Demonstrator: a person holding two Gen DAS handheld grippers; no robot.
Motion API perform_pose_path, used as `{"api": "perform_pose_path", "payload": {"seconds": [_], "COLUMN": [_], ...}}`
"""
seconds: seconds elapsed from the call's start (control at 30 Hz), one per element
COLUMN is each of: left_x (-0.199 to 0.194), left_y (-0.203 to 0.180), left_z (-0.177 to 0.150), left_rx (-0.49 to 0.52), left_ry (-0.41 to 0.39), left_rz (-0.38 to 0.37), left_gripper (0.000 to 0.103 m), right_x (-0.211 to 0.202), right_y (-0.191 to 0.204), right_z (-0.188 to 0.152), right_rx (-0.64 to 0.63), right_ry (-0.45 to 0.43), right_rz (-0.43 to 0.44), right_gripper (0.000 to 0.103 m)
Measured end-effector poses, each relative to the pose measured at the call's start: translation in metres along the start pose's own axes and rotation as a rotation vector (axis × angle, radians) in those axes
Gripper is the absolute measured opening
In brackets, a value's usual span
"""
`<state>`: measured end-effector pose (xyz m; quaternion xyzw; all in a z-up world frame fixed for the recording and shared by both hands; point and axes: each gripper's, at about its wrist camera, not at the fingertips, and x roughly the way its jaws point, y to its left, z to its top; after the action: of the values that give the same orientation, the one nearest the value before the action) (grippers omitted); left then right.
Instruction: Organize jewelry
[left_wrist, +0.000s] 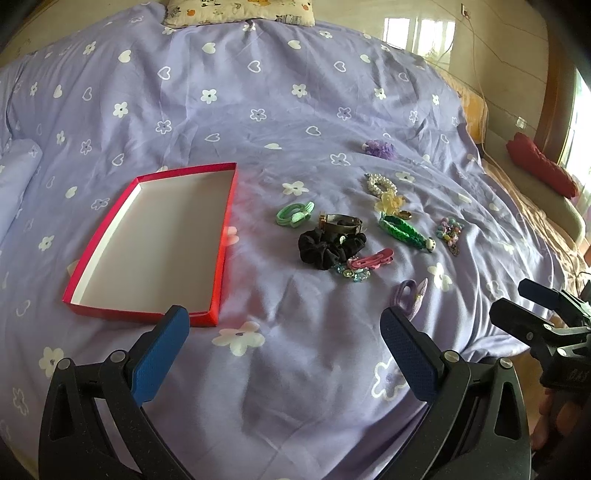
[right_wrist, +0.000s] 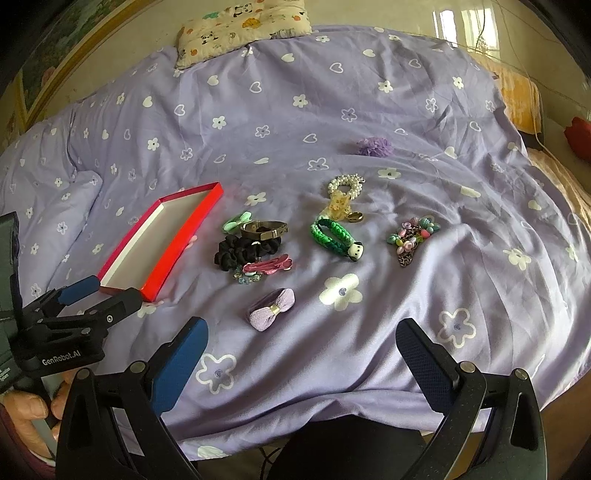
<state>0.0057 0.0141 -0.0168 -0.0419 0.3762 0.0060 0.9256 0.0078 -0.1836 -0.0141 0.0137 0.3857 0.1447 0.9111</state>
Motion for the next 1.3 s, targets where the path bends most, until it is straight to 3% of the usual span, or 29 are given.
{"api": "perform_pose_path", "payload": {"seconds": [0.67, 1.3], "left_x": [0.005, 0.034], "left_y": [0.003, 0.009], "left_z": [-0.003, 0.026], "left_rx": [-0.002, -0.002], "left_ry": [0.007, 0.060], "left_rz": [0.004, -0.028], "left_gripper": [0.103, 0.103], "right_x": [0.003, 0.030], "right_y": [-0.001, -0.022], "right_z": [0.000, 0.026], "right_rx": [0.017, 0.072], "right_ry": [0.001, 0.010], "right_rz": [0.028, 0.078], "right_gripper": [0.102, 0.100]}}
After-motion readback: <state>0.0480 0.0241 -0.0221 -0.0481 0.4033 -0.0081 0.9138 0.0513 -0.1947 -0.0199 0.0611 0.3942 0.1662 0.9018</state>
